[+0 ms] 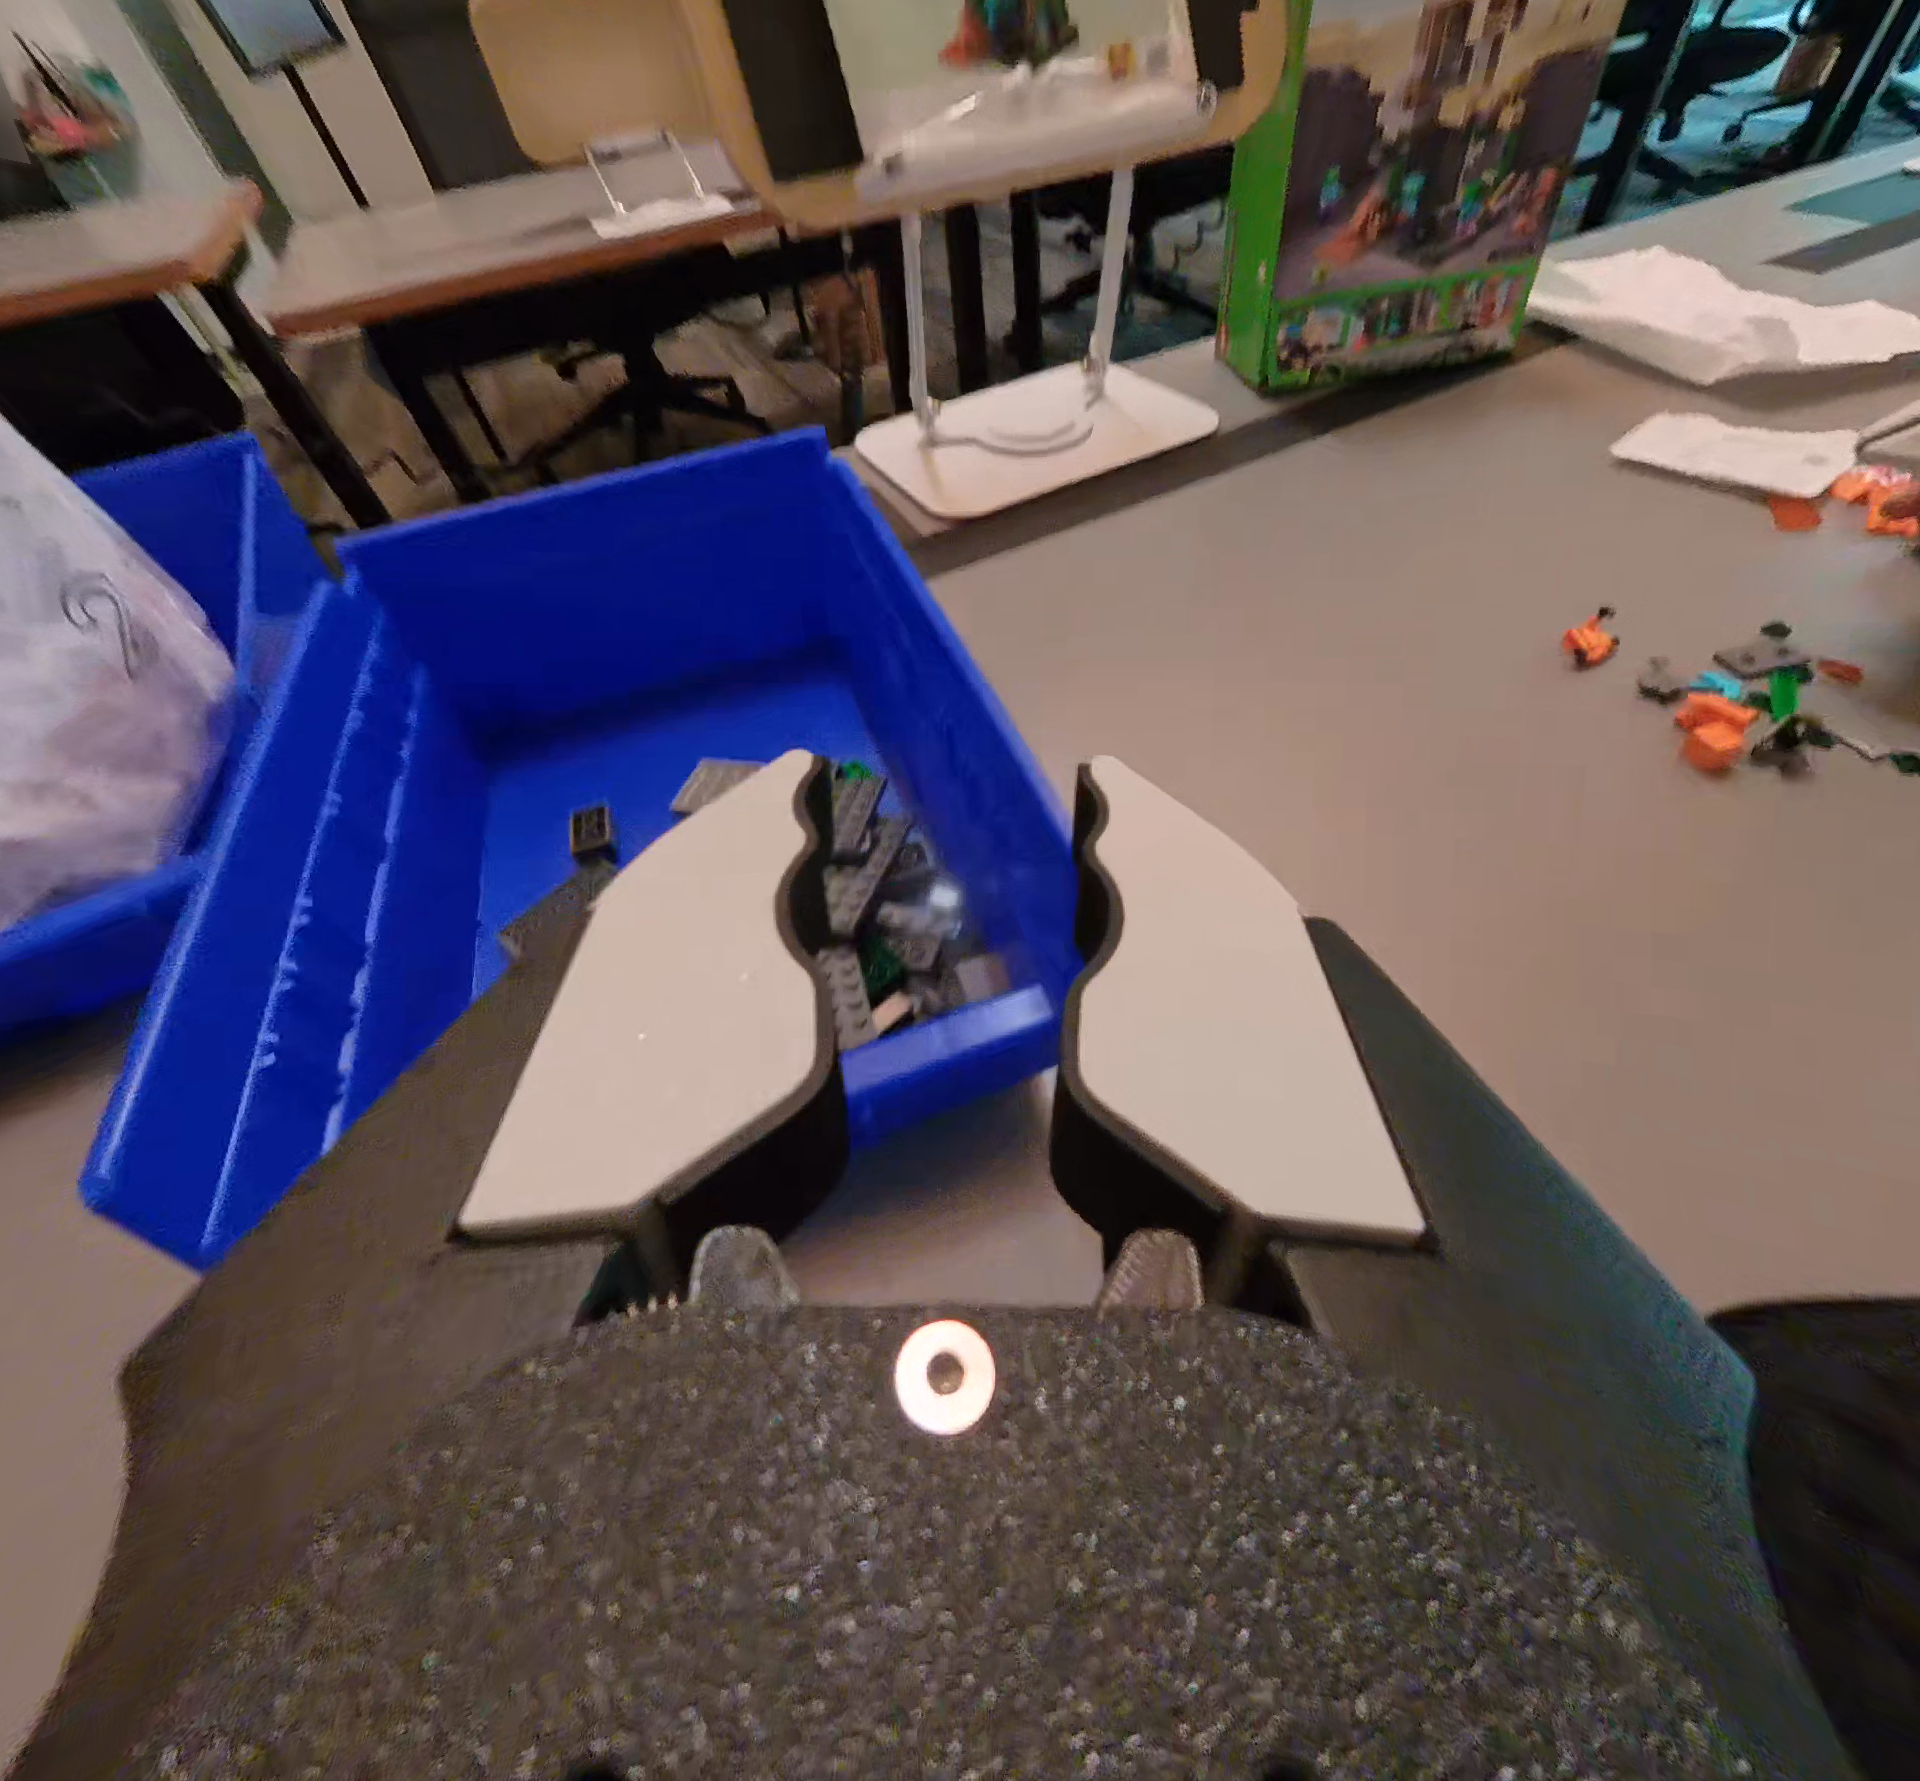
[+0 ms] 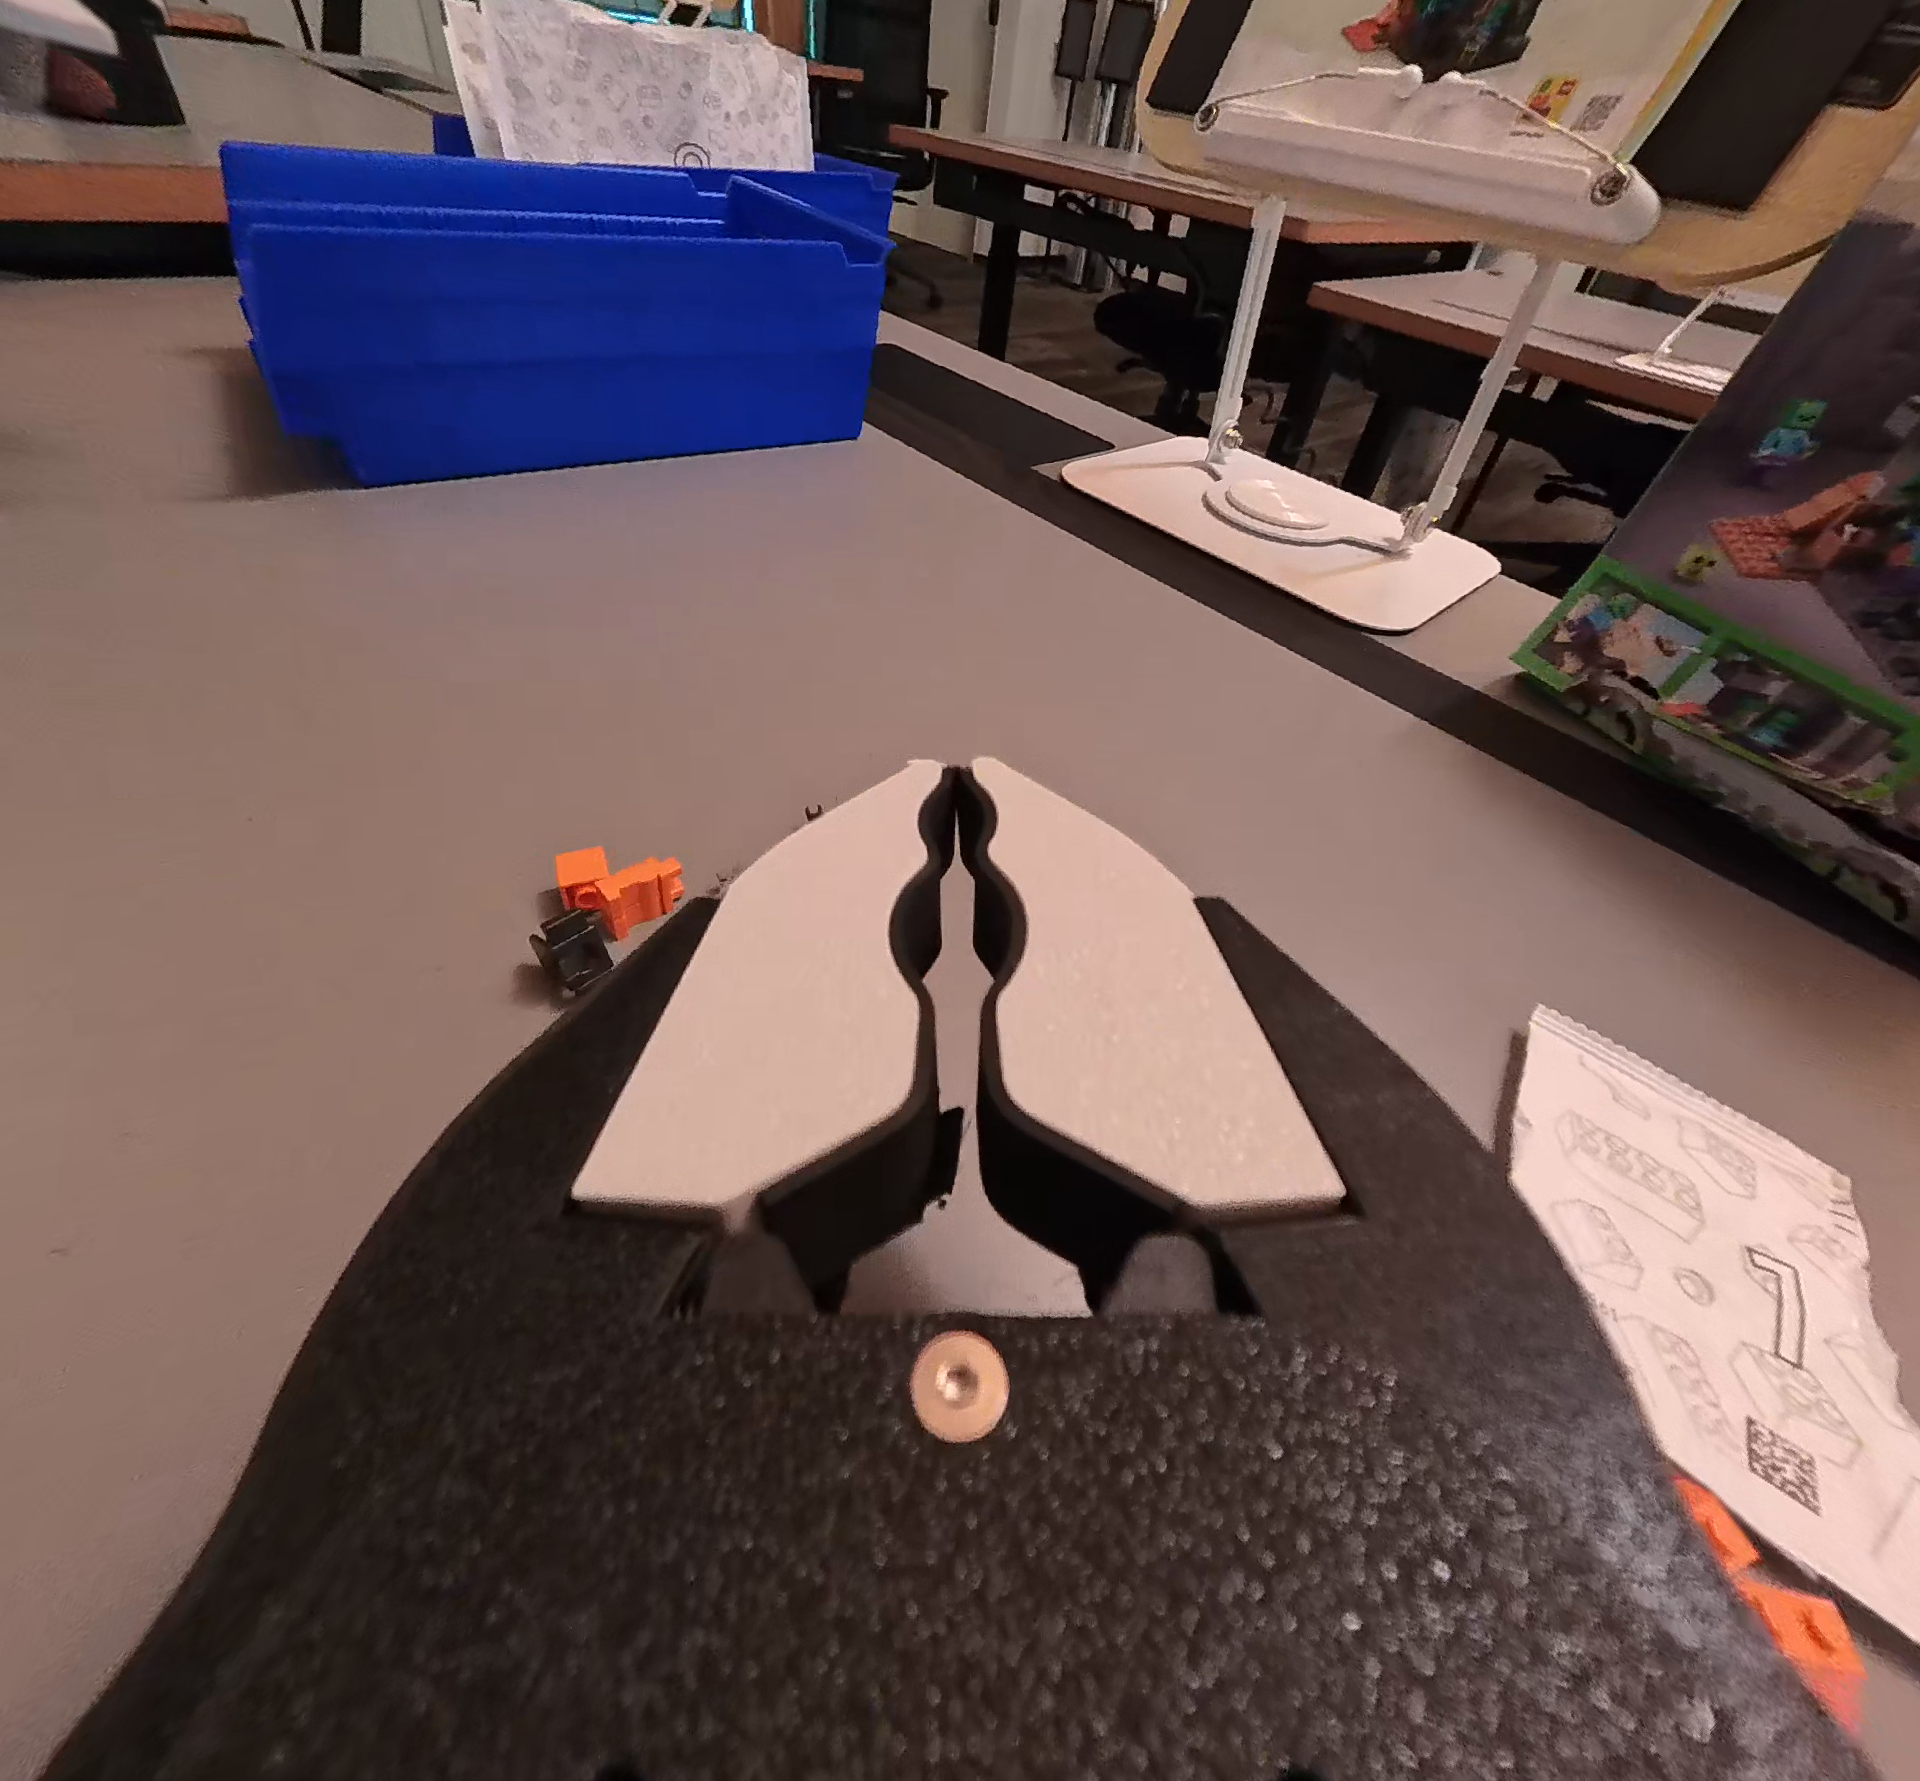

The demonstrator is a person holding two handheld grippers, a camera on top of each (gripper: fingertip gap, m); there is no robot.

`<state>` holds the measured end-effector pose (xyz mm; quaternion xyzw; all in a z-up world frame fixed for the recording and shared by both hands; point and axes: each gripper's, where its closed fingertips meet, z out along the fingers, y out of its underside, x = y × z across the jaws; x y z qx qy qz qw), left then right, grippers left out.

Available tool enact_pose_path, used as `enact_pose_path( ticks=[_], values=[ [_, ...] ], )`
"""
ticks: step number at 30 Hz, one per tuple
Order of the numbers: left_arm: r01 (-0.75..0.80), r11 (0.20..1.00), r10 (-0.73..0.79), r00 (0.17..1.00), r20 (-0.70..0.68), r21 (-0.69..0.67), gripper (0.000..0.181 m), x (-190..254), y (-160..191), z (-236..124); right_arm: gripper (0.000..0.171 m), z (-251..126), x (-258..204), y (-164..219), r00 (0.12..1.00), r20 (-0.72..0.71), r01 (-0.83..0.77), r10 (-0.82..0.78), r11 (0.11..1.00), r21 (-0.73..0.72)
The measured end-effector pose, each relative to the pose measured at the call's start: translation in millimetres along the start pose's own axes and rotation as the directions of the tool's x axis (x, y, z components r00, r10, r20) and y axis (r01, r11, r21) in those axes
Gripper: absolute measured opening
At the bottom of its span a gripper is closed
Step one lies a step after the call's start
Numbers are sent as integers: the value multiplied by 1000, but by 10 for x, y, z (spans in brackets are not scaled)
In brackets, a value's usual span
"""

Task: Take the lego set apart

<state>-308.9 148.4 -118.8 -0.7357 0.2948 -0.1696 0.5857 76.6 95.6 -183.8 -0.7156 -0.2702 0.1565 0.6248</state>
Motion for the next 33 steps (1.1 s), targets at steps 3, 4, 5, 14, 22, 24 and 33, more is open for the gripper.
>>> enact_pose_path(
  ticks=[3,4,5,14,22,24,33],
  values=[
    [-33,997,32,999,-24,-71,53,-42,253,60,0,21,-13,23,1000,2,1,-1,1000,-12],
    [-56,994,54,998,-33,-92,55,-10,322,104,0,27,-17,31,1000,1,4,-3,1000,-16],
    [-87,991,83,996,-40,-105,54,35,372,154,0,32,-21,40,1000,0,7,-7,1000,-21],
    [-366,908,388,918,80,-203,13,306,434,598,0,28,0,82,1000,-5,11,-11,999,-37],
    [-320,922,342,937,71,-218,23,769,272,1119,0,42,-25,92,1000,5,17,-16,999,-44],
    [-306,928,319,947,28,-214,30,925,222,1268,0,39,-29,89,1000,4,21,-21,999,-45],
    [-245,962,268,932,246,-119,33,318,-528,538,0,39,-32,101,1000,11,26,-26,998,-50]
  ],
)
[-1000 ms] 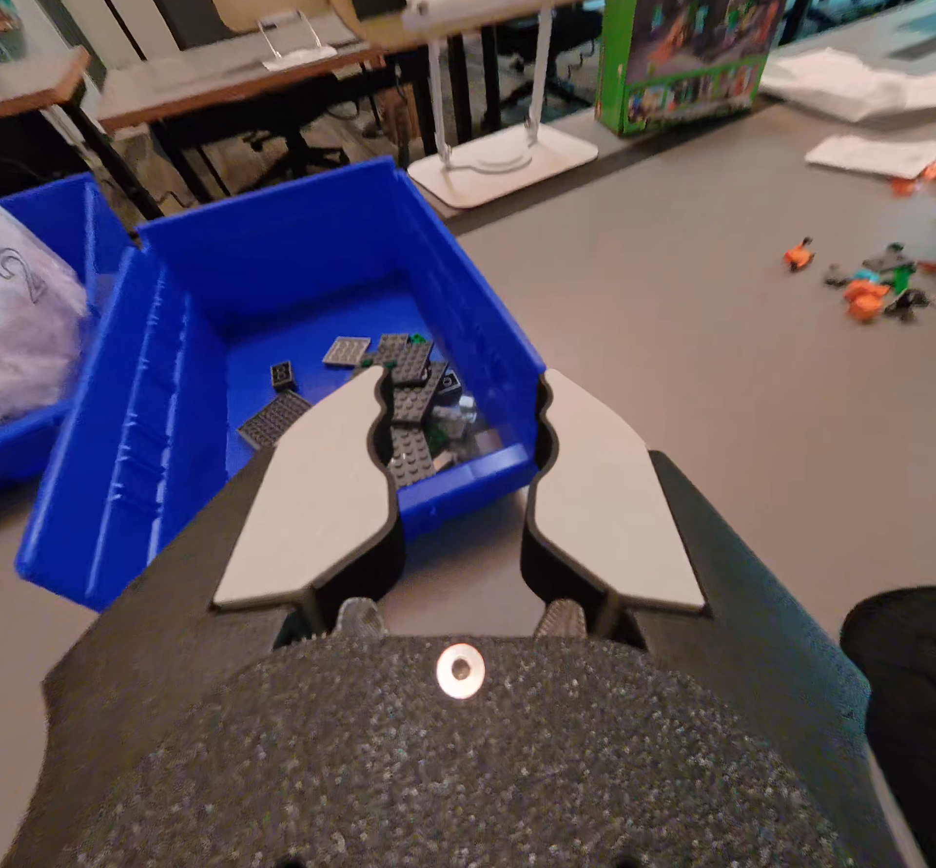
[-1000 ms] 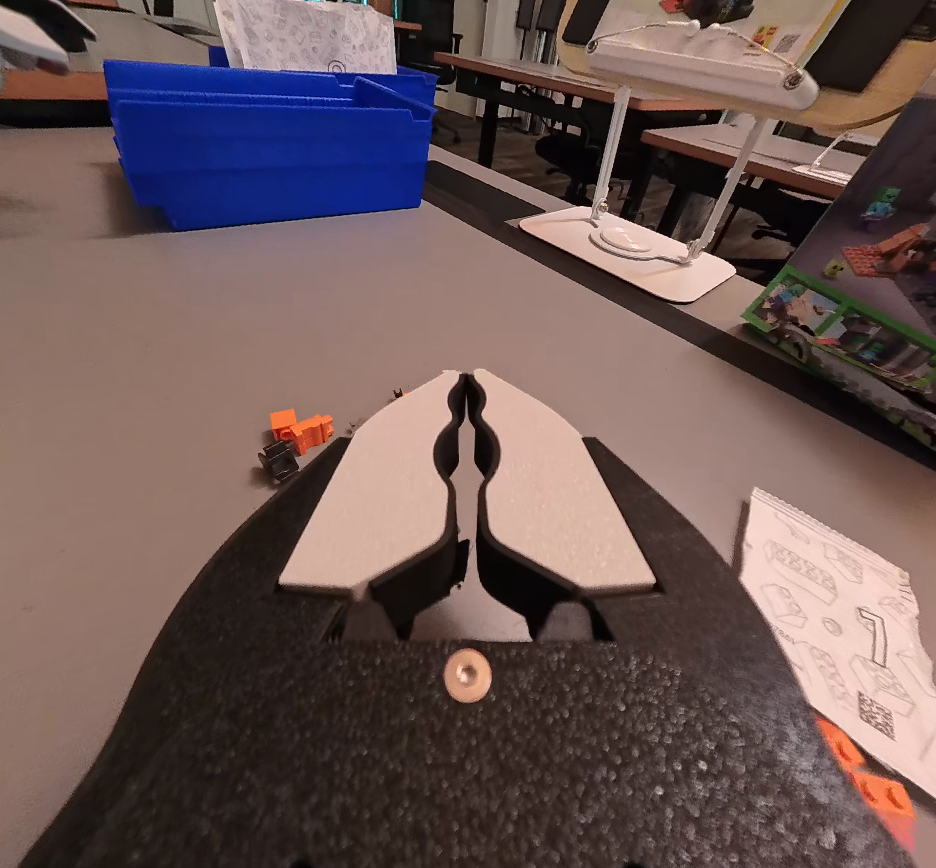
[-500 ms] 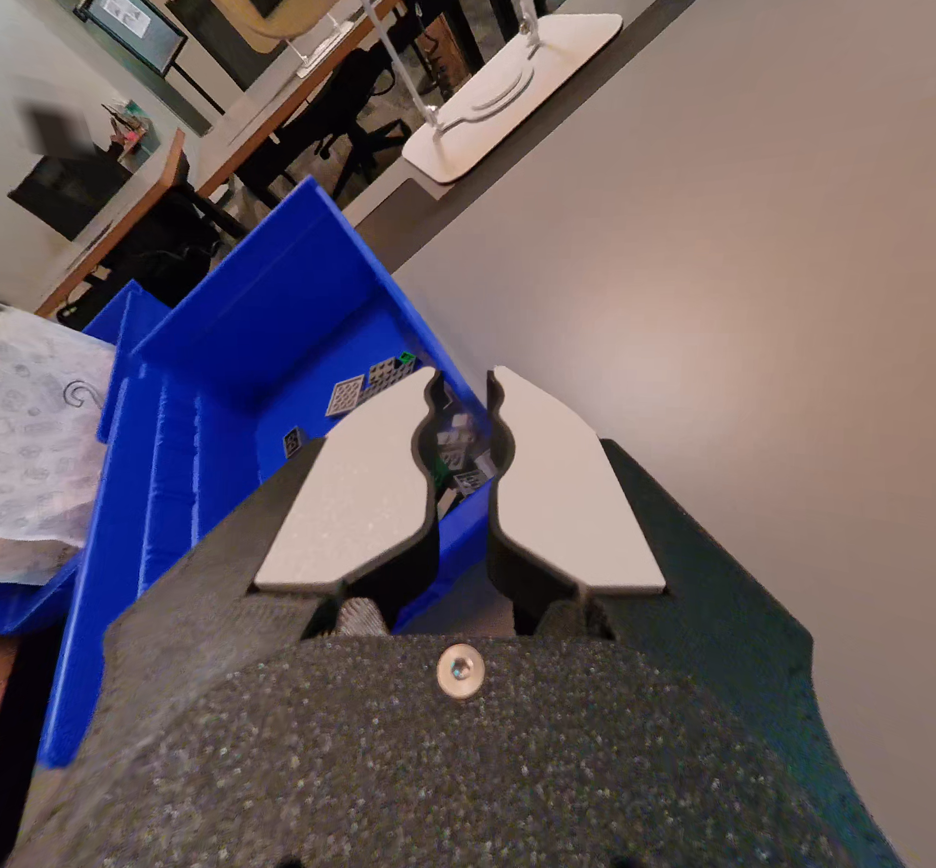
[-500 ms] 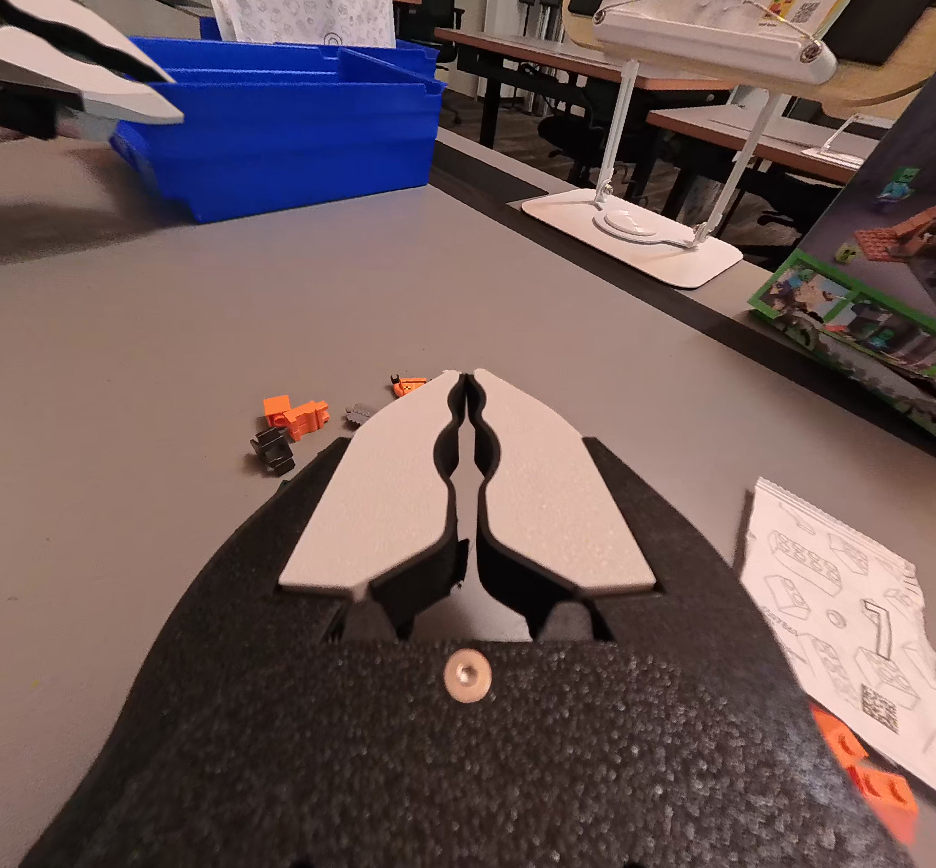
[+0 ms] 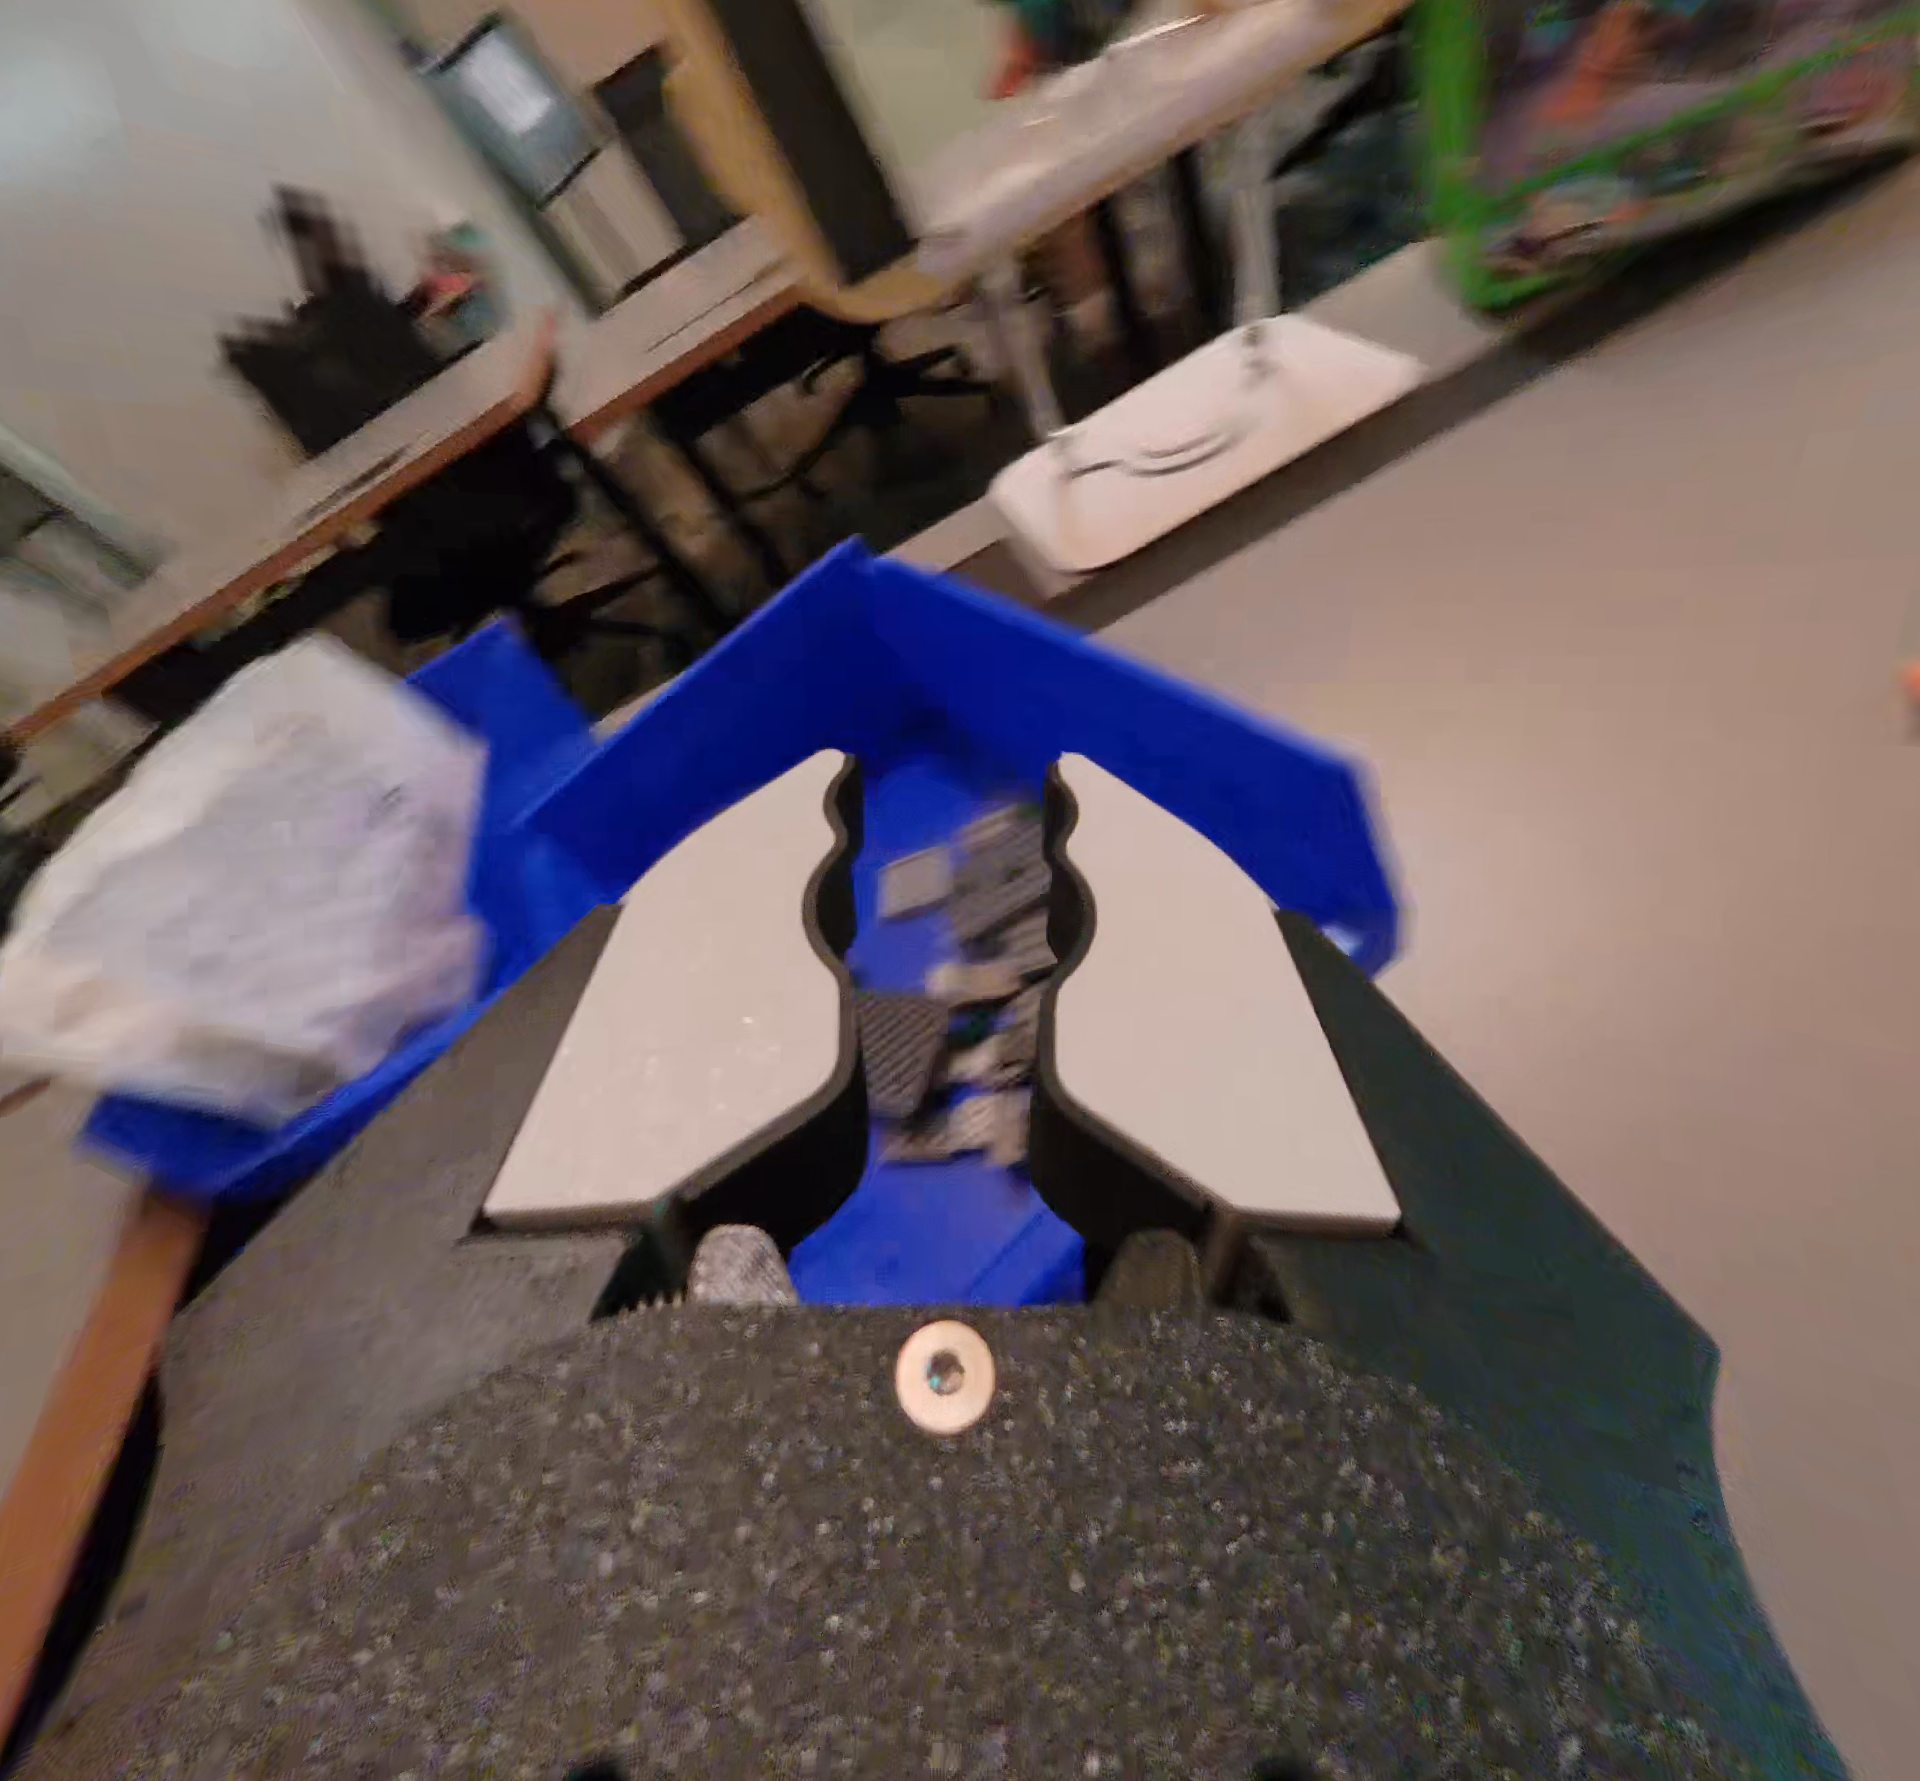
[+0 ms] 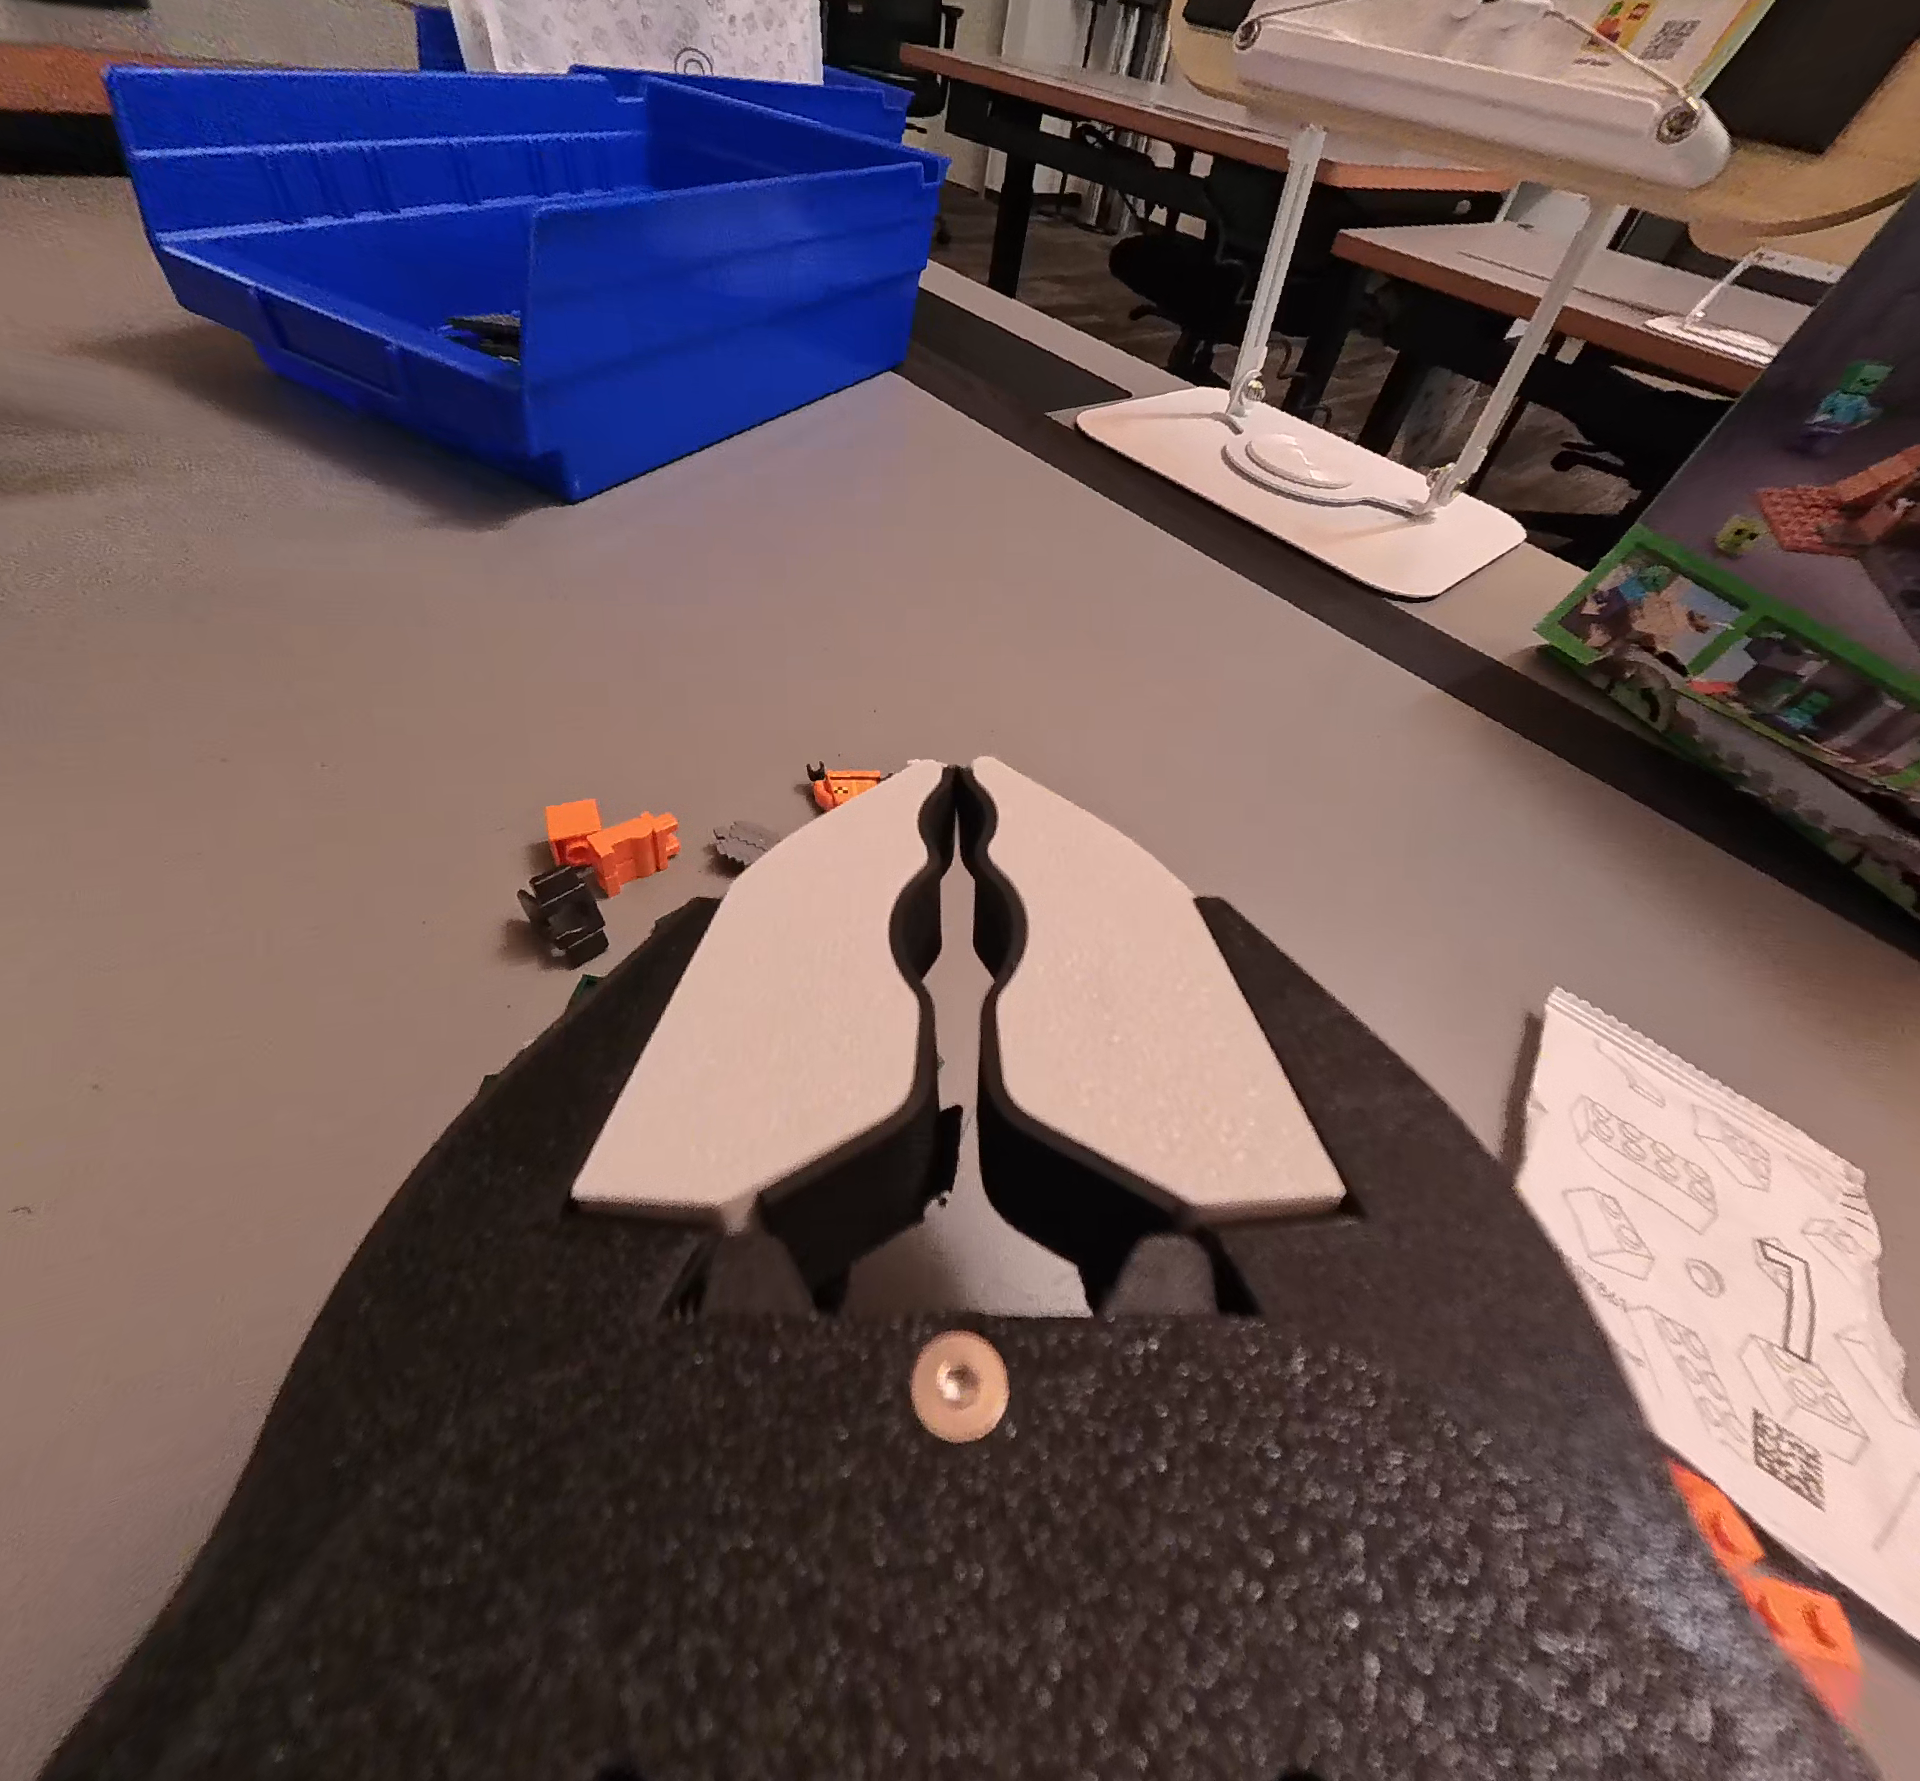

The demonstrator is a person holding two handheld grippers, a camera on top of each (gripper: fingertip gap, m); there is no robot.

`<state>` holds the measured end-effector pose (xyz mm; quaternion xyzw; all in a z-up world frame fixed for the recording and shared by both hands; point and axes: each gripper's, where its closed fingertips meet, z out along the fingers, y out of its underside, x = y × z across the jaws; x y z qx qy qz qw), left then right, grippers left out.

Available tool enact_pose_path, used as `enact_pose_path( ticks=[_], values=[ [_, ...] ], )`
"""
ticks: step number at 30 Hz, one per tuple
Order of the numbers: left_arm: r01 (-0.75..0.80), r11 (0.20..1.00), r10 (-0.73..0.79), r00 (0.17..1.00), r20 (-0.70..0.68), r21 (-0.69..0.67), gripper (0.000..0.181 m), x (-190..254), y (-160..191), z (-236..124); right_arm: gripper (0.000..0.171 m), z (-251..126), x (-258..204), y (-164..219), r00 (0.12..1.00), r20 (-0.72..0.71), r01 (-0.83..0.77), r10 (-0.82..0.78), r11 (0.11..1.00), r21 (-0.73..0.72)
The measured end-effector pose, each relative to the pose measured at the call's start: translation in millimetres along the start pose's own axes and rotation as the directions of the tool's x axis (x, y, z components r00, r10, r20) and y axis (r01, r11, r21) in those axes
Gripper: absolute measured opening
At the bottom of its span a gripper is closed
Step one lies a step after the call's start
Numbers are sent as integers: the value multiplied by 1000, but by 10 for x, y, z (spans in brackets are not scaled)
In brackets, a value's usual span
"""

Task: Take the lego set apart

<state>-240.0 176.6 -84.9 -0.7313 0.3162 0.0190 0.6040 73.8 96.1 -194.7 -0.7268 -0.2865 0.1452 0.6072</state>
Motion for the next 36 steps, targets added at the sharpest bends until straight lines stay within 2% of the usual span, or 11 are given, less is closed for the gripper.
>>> enact_pose_path(
  ticks=[2,4,7,9,11,13,15,17,23,31,36],
  values=[
    [70,995,-65,996,64,-75,37,-500,226,-114,0,9,-8,8,1000,9,-9,9,1000,-2],
    [170,968,-166,985,38,-185,44,-829,579,-62,0,19,-19,13,1000,16,-14,14,1000,-4],
    [311,858,-382,919,-102,-408,60,-909,1078,162,0,38,-32,8,1000,19,-19,19,1000,-5],
    [305,818,-410,904,-121,-487,61,-973,1258,331,0,44,-43,3,1000,17,-25,25,1000,-5],
    [273,787,-399,909,-119,-554,57,-1030,1383,477,0,39,-53,2,1000,11,-22,22,1000,-8],
    [271,754,-405,909,-98,-599,42,-1109,1467,592,0,26,-54,5,1000,2,-11,11,1000,-11],
    [301,720,-473,872,-125,-625,25,-1079,1478,639,0,12,-40,12,1000,-6,-8,8,1000,-12],
    [345,702,-526,841,-127,-623,16,-1045,1465,635,0,6,-16,21,1000,-7,-18,18,1000,-13],
    [508,695,-578,815,24,-509,13,-1077,1478,411,0,-2,20,28,999,1,-39,39,999,-12],
    [657,690,-663,742,98,-303,16,-973,1498,73,0,15,0,31,999,10,-38,38,999,-16],
    [647,726,-645,758,96,-232,24,-979,1415,27,0,-23,13,-24,1000,-10,-20,20,1000,0]
  ],
)
